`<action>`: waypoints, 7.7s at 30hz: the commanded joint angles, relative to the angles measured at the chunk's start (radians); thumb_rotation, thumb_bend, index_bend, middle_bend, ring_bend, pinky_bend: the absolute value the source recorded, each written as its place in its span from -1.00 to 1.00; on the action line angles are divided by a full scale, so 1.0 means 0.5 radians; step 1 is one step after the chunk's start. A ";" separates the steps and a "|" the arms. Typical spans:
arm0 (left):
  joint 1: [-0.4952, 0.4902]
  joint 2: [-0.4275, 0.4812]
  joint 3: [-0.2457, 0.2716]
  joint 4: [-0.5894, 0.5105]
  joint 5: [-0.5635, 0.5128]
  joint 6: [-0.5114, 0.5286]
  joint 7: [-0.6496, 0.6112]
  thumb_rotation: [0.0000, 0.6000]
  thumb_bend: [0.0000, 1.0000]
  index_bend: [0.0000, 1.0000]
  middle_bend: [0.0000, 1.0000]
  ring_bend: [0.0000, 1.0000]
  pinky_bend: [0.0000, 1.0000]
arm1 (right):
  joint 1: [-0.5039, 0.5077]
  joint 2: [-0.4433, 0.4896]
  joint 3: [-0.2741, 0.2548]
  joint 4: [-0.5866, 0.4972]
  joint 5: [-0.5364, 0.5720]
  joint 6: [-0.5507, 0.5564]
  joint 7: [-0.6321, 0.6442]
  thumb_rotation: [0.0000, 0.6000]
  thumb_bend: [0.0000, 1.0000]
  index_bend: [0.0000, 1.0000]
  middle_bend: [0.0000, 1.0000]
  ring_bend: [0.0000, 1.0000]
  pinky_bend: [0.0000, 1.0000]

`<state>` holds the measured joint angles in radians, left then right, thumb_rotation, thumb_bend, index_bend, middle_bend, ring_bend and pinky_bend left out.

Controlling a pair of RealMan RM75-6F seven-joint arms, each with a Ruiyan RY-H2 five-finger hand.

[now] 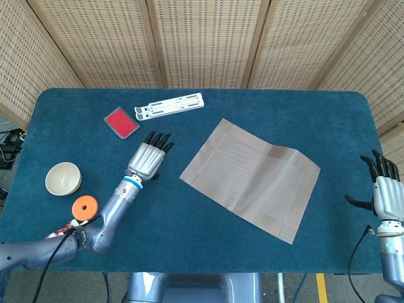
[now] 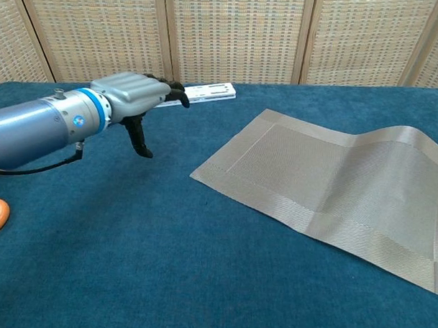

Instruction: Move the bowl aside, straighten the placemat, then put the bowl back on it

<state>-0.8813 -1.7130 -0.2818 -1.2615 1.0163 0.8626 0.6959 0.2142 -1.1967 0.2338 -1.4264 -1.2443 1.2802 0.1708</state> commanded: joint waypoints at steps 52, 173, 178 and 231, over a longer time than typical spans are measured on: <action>-0.379 -0.755 0.109 1.006 0.306 0.026 -0.405 1.00 0.10 -0.23 -1.00 -1.00 -1.00 | -0.011 0.063 0.045 0.016 0.033 -0.031 0.268 1.00 -0.66 -0.65 -1.00 -1.00 -1.00; 1.189 0.675 0.602 0.329 0.723 0.884 -1.468 1.00 -0.41 0.10 -1.00 -1.00 -1.00 | -0.123 0.176 -0.165 -0.432 -0.369 0.299 0.021 1.00 -0.66 -0.64 -1.00 -1.00 -1.00; 1.141 0.590 0.556 0.510 0.659 0.700 -1.517 1.00 -0.31 0.09 -1.00 -1.00 -1.00 | -0.120 0.175 -0.170 -0.435 -0.373 0.293 0.020 1.00 -0.66 -0.64 -1.00 -1.00 -1.00; 0.887 0.425 0.422 0.117 0.945 0.697 -1.179 1.00 -0.10 0.39 -1.00 -1.00 -1.00 | -0.124 0.195 -0.171 -0.454 -0.364 0.299 0.053 1.00 -0.66 -0.64 -1.00 -1.00 -1.00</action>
<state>-0.4142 -1.5116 -0.0616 -1.1502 1.4691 1.2056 0.0634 0.1522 -1.0996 0.1480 -1.6539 -1.4266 1.4300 0.1972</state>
